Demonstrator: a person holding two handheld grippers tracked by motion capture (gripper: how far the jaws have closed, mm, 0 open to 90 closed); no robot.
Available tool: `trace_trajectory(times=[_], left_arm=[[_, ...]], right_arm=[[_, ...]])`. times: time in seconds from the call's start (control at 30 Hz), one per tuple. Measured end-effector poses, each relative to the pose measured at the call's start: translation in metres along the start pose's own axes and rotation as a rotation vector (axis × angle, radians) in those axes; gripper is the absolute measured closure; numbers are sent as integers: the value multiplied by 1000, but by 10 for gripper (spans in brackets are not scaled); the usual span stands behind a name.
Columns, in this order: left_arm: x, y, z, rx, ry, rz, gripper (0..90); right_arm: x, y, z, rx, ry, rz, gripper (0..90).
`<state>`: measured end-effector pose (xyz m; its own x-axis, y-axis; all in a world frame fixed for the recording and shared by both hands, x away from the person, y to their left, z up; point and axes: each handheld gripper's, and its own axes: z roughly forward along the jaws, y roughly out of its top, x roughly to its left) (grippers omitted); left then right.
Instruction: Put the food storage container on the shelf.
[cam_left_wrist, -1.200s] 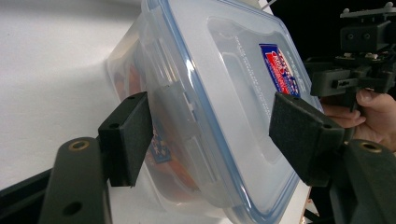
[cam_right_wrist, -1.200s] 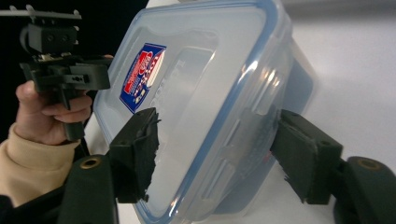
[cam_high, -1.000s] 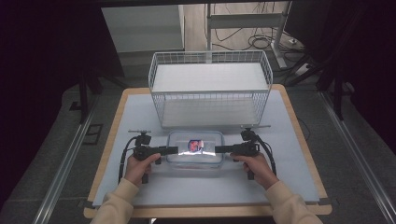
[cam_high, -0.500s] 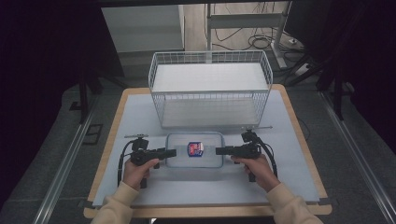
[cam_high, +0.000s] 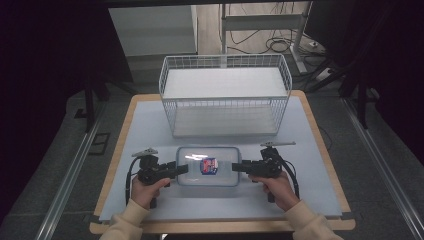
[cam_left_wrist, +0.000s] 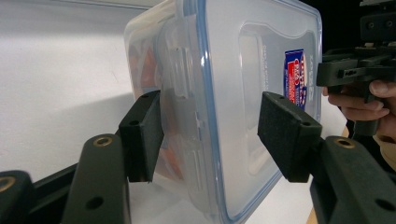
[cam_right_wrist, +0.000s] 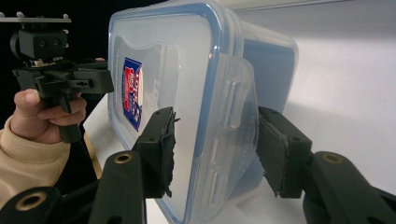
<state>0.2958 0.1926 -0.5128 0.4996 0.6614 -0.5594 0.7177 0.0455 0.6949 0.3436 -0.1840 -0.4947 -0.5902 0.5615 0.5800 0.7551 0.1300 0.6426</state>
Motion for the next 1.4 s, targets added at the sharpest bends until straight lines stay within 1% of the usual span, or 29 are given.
trace_trajectory(times=[0.17, 0.3, 0.37, 0.63, 0.77, 0.83, 0.93, 0.97, 1.07, 1.1, 1.2, 1.27, 1.4], left_arm=[[-2, 0, -1, -4, 5, 3, 418], [-2, 0, -2, -9, -2, 5, 439], [-4, 0, -1, -12, 2, 10, 440], [-7, 0, 0, -17, 7, 15, 442], [-10, 5, -3, -42, 2, 19, 451], [-12, 8, -4, -45, -1, 24, 453], [-12, 10, -5, -41, -4, 28, 454], [-13, 11, -5, -40, -6, 31, 454], [-14, 12, -5, -45, -9, 33, 454], [-15, 12, -5, -44, -12, 34, 455], [-17, 15, -5, -46, -18, 41, 455], [-18, 16, -5, -47, -14, 43, 455], [-19, 19, -4, -48, -18, 49, 454]], right_arm=[[2, -1, -1, -9, -4, -9, 498], [2, -1, -2, -18, -6, -10, 502], [3, -1, -3, -20, -12, -25, 502], [3, -1, -5, -31, -17, -42, 502], [3, 1, -8, -47, -7, -43, 502], [4, 2, -10, -54, -5, -48, 502], [6, 3, -12, -60, -6, -50, 502], [7, 4, -14, -61, -10, -62, 502], [8, 6, -15, -70, -12, -70, 503], [9, 7, -18, -75, -14, -83, 504], [11, 9, -21, -87, -16, -95, 505], [12, 10, -22, -86, -15, -93, 505], [14, 12, -24, -94, -22, -111, 505]])
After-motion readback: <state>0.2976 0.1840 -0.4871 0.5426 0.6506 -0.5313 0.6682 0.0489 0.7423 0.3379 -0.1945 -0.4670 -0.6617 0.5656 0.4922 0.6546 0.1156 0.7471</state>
